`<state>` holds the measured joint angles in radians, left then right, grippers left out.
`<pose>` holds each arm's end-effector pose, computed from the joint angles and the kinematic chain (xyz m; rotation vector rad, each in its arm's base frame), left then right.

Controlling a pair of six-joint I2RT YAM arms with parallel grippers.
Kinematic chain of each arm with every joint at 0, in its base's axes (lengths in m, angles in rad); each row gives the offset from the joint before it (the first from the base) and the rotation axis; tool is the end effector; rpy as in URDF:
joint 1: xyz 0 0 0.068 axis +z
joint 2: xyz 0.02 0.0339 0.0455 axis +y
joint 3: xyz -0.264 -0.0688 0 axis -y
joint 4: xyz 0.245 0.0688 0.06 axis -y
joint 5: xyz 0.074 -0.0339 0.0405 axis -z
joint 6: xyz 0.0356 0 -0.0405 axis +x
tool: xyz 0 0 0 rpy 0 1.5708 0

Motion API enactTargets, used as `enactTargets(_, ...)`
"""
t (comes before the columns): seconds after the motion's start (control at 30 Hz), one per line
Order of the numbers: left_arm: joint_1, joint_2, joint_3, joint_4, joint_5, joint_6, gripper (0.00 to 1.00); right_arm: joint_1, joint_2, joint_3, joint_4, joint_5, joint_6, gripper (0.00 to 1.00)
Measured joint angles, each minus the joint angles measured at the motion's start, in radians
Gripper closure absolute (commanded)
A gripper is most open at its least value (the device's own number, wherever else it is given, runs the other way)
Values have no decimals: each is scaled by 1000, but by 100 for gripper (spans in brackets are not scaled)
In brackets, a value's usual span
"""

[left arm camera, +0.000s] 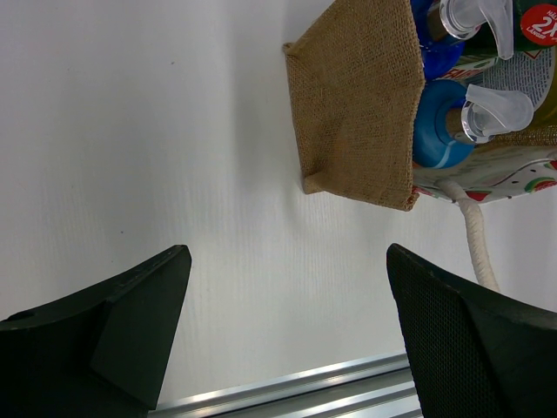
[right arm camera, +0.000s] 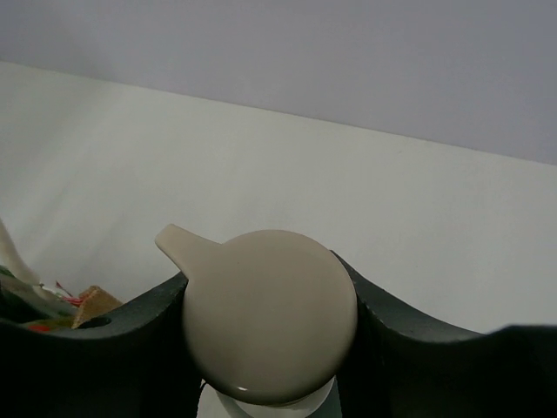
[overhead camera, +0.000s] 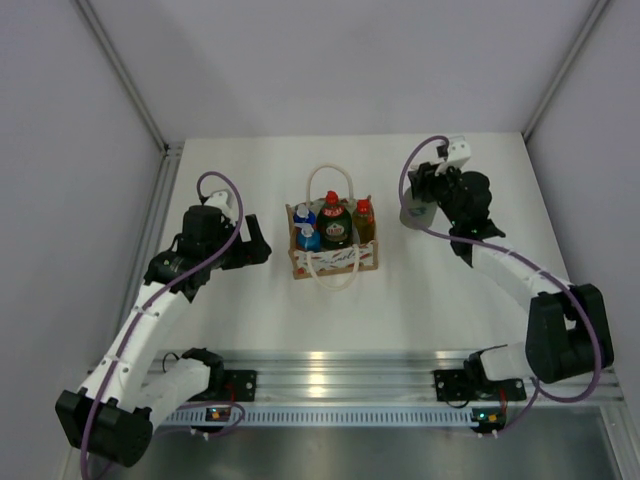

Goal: Take the personal care products out of the canvas bag

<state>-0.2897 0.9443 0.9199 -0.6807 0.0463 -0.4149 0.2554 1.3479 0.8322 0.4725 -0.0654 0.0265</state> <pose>0.1864 -0.0573 0.3104 -0.1199 2.3076 -0.4186 0.3030 0.0815 0.2976 -0.2354 1.6034 0.2704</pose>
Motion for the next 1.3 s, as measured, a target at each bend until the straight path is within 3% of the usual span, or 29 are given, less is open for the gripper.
enactTargets(0.5,0,0,0,0,1,0,2,-79,303,51,205,-212,-5,100)
enactTargets(0.6,0,0,0,0,1,0,2,-81,338,64,252,-232,-23,87)
enactTargets(0.63,0,0,0,0,1,0,2,-82,342,66,254,-234,-27,72)
enactTargets(0.77,0,0,0,0,1,0,2,-84,349,66,270,-243,-35,41)
enactTargets(0.8,0,0,0,0,1,0,2,-84,349,66,282,-244,-35,31)
enactTargets(0.83,0,0,0,0,1,0,2,-84,349,67,300,-245,-34,2)
enactTargets(1.1,0,0,0,0,1,0,2,-85,289,106,301,-235,-30,1)
enactTargets(1.3,0,0,0,0,25,-37,2,-83,39,83,189,-150,43,0)
